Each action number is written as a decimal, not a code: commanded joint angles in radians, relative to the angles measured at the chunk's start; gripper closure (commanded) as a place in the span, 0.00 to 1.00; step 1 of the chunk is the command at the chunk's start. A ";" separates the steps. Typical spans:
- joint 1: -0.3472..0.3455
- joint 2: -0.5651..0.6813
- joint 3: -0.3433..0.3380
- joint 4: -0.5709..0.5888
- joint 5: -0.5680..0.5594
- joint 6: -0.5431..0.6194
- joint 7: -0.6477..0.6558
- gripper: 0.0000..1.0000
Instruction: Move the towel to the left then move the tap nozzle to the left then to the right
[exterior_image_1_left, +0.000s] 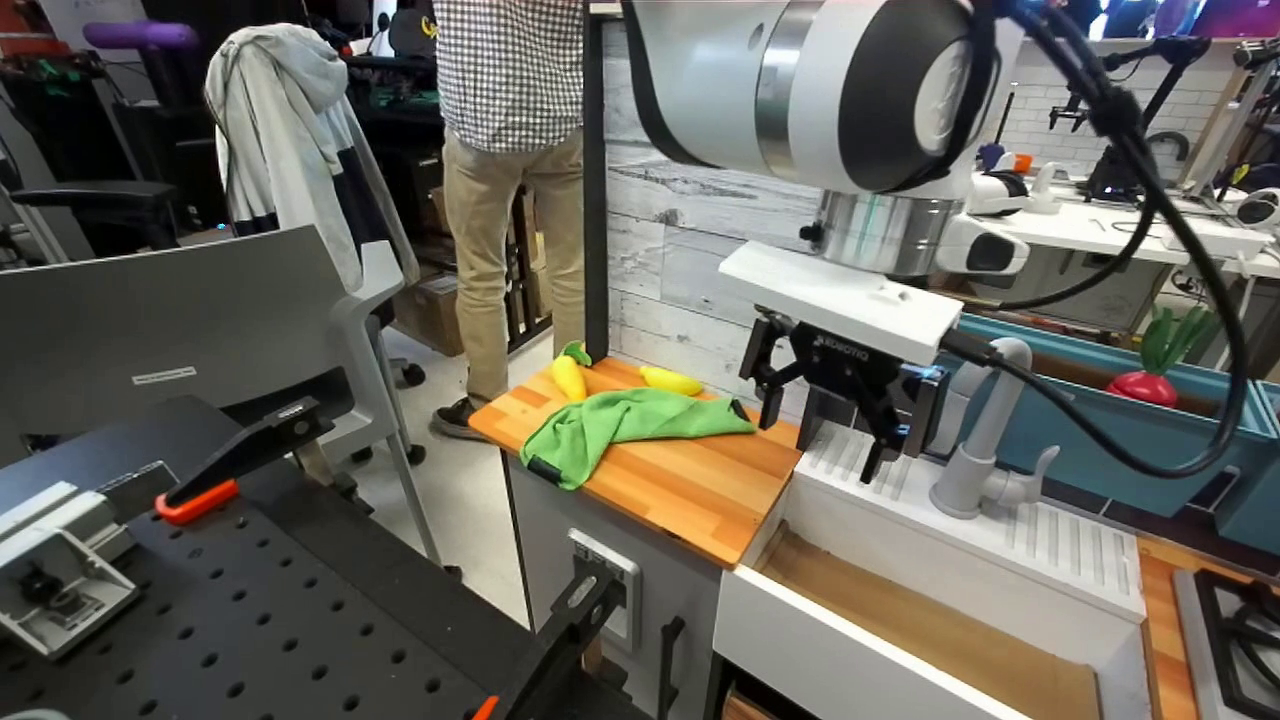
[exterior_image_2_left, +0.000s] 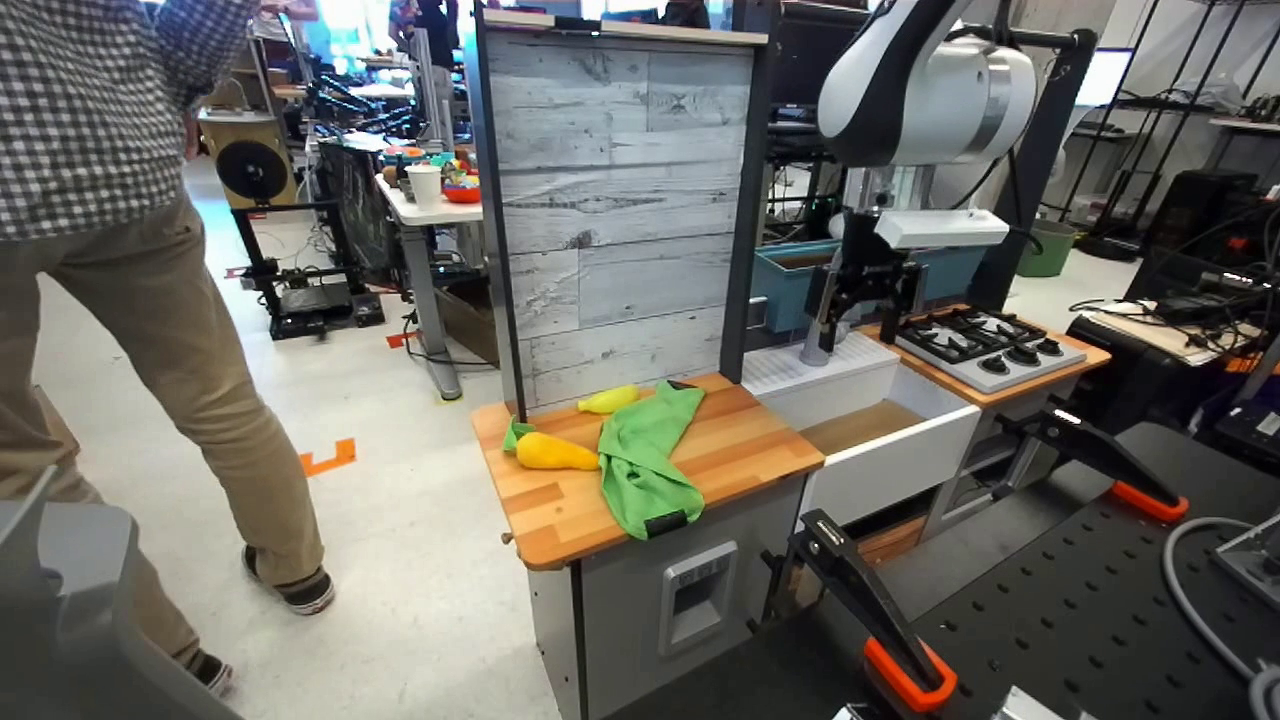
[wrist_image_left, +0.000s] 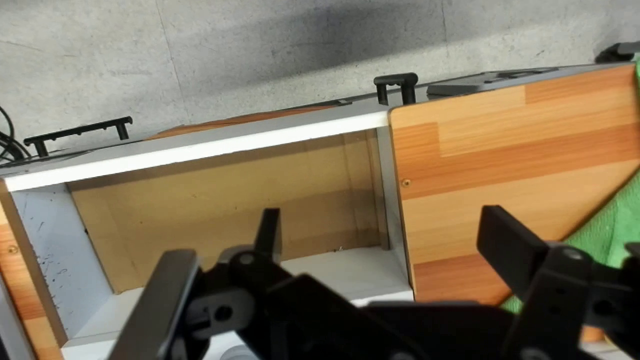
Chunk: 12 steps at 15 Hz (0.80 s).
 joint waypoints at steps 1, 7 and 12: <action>-0.073 -0.083 0.045 -0.045 0.089 0.001 -0.047 0.00; -0.130 -0.086 0.041 0.027 0.197 -0.019 -0.025 0.00; -0.135 -0.046 0.018 0.107 0.226 -0.038 0.023 0.00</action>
